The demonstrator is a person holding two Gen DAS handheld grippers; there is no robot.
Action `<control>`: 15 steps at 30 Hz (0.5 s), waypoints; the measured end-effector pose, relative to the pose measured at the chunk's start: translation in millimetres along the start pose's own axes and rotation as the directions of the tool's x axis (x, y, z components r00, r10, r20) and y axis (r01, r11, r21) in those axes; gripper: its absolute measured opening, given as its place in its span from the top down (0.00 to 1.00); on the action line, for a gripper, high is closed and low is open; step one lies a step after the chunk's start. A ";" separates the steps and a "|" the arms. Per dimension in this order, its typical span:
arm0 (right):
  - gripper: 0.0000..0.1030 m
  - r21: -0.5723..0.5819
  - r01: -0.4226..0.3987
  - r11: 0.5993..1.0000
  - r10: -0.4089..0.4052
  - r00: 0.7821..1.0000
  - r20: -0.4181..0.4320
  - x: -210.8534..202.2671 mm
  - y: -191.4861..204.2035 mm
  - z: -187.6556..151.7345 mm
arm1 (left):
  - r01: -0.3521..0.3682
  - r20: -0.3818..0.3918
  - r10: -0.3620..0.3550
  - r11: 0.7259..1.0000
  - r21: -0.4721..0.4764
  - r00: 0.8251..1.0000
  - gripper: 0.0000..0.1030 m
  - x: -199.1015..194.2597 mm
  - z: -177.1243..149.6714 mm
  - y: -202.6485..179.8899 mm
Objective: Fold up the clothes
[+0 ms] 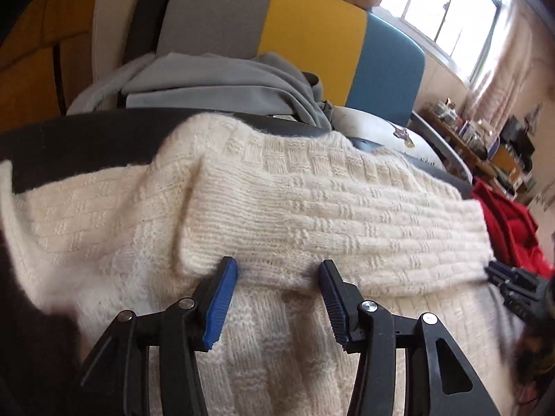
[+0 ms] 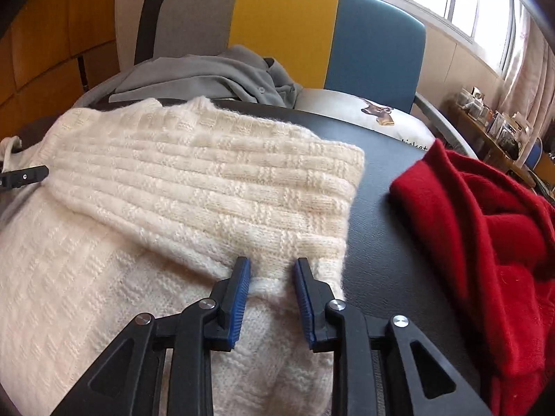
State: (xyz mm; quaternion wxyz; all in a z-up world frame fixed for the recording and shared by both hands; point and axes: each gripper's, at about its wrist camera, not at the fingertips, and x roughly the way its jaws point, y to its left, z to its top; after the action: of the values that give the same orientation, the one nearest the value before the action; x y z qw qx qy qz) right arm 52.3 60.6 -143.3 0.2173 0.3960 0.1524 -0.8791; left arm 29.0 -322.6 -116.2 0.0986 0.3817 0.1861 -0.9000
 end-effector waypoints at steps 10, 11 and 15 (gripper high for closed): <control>0.73 0.100 -0.070 0.993 0.070 0.998 0.004 -13.8 -11.0 25.4 | 0.067 -0.013 -0.069 0.988 -0.137 0.998 0.43 -15.0 14.1 -2.4; 0.73 0.123 -0.082 0.989 0.079 0.996 0.029 -19.2 -12.4 32.5 | 0.070 -0.002 -0.071 0.990 -0.119 0.997 0.41 -13.9 19.9 -7.1; 0.73 0.147 -0.096 0.984 0.085 0.994 0.074 -15.3 -14.2 61.8 | 0.066 -0.001 -0.066 0.996 -0.065 0.998 0.39 4.6 38.2 -22.4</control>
State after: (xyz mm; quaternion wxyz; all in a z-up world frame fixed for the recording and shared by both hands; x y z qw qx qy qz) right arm 15.3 49.7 -90.7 0.2315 0.3880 0.0601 -0.8901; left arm -6.1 -317.9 -89.3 0.0809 0.3734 0.2280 -0.8956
